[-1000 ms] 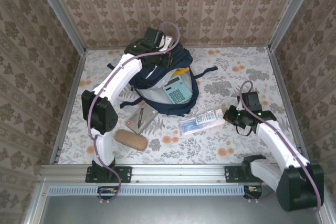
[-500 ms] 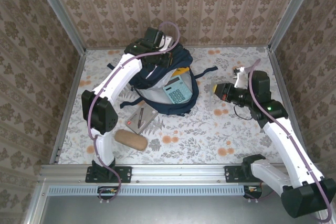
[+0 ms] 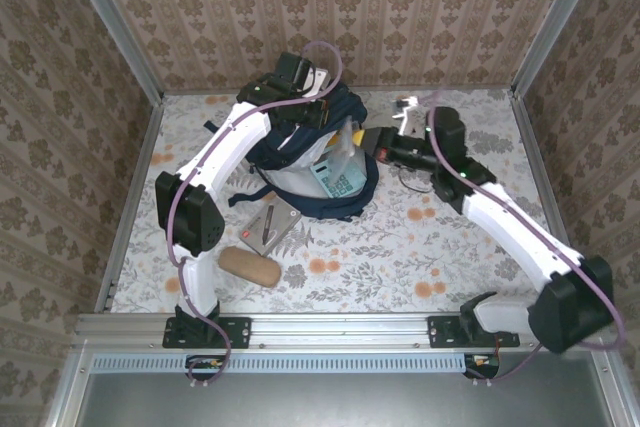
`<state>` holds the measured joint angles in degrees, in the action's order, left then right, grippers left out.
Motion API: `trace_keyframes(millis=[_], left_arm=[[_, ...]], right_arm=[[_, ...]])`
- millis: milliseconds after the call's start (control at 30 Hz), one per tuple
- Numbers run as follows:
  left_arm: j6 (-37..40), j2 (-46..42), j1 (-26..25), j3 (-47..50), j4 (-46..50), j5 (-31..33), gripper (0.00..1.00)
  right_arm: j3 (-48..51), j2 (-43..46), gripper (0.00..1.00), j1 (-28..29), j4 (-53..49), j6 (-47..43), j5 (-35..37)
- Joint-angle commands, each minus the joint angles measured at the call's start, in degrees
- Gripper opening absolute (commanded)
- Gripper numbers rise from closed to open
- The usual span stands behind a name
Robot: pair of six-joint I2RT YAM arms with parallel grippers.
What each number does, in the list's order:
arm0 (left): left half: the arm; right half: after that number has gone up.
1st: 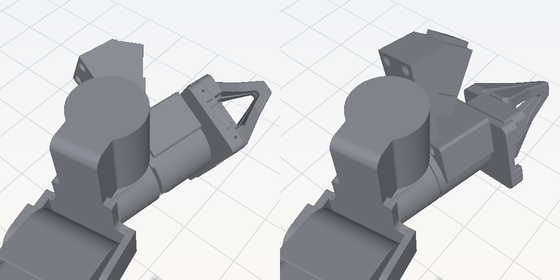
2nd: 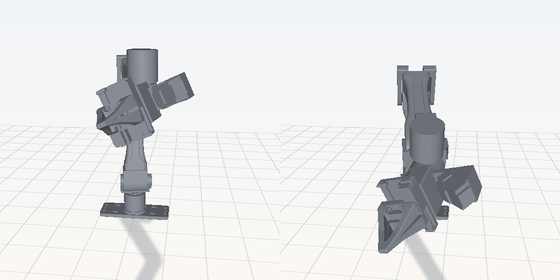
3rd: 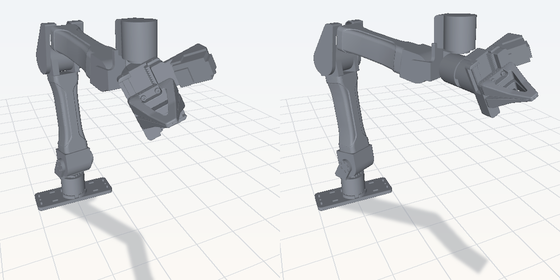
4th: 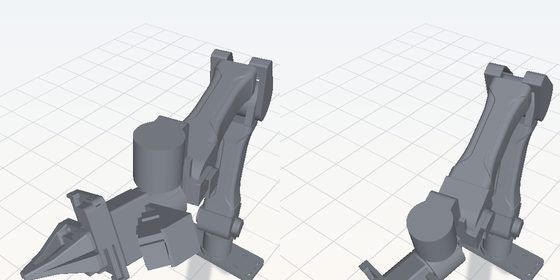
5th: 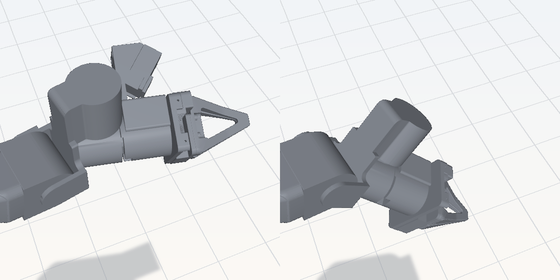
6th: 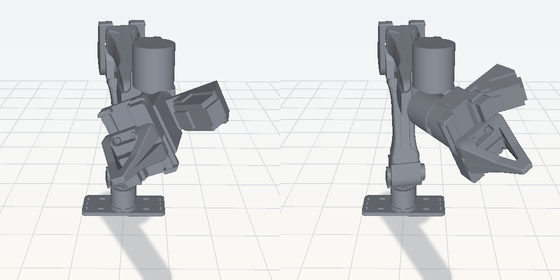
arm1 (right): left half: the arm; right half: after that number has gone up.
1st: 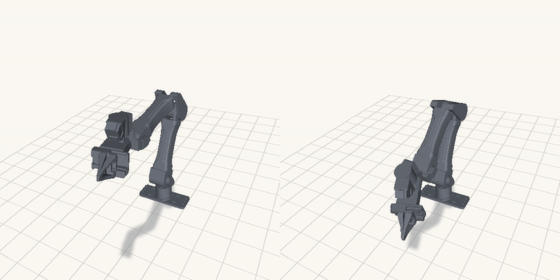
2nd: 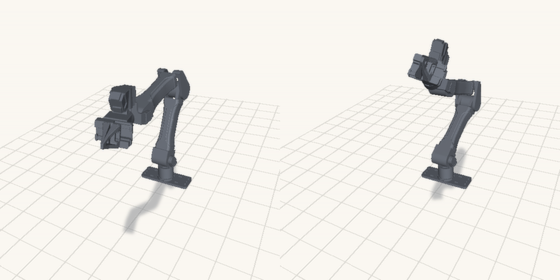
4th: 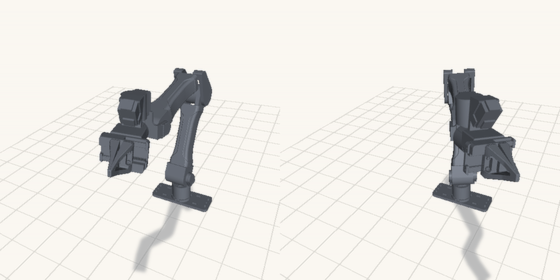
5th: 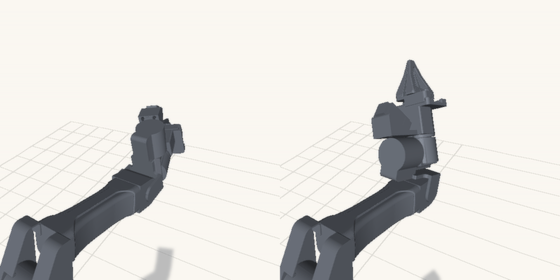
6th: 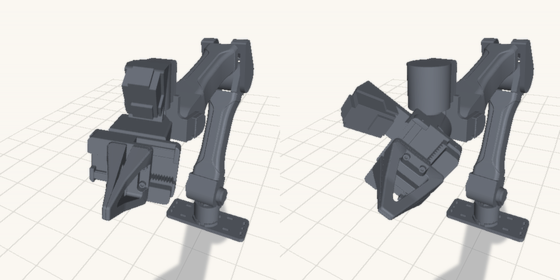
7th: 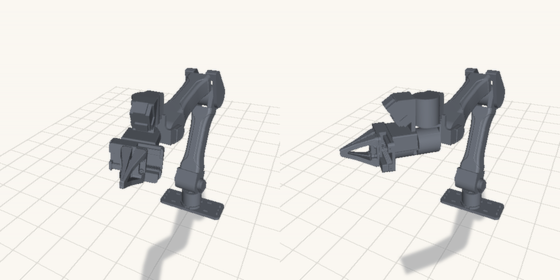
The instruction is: Pack the student bag
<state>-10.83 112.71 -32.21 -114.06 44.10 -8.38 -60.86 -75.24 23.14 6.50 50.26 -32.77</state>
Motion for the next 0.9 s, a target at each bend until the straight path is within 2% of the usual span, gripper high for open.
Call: trace_keyframes(millis=[0, 100, 200, 467, 600, 867], left_arm=[[-2.6, -3.3, -0.2, -1.2, -2.9, -1.0, 0.0], [-2.7, -3.1, -0.3, -1.4, -2.8, -1.1, 0.0], [-2.6, -3.3, -0.3, -1.4, -2.7, -0.9, 0.0], [-2.4, -2.9, -0.3, -1.7, -2.8, -0.9, 0.0], [-2.5, -2.3, -0.4, -2.5, -2.5, -1.3, 0.0], [-2.5, -2.1, -0.6, -2.9, -2.4, -1.3, 0.0]], right_arm=[[-6.8, -5.3, 0.0, 2.2, 10.1, 3.2, 2.7], [-10.5, -9.8, 0.0, 3.4, 11.9, 4.0, 4.5], [-9.3, -10.1, 0.0, 3.8, 11.3, 3.9, 7.9], [12.4, -0.4, 0.0, 3.8, 11.5, 5.3, 18.5], [22.0, 4.4, 0.0, 4.1, 11.5, 7.8, 21.5], [31.3, 15.4, 0.01, 5.2, 3.7, 9.2, 26.2]])
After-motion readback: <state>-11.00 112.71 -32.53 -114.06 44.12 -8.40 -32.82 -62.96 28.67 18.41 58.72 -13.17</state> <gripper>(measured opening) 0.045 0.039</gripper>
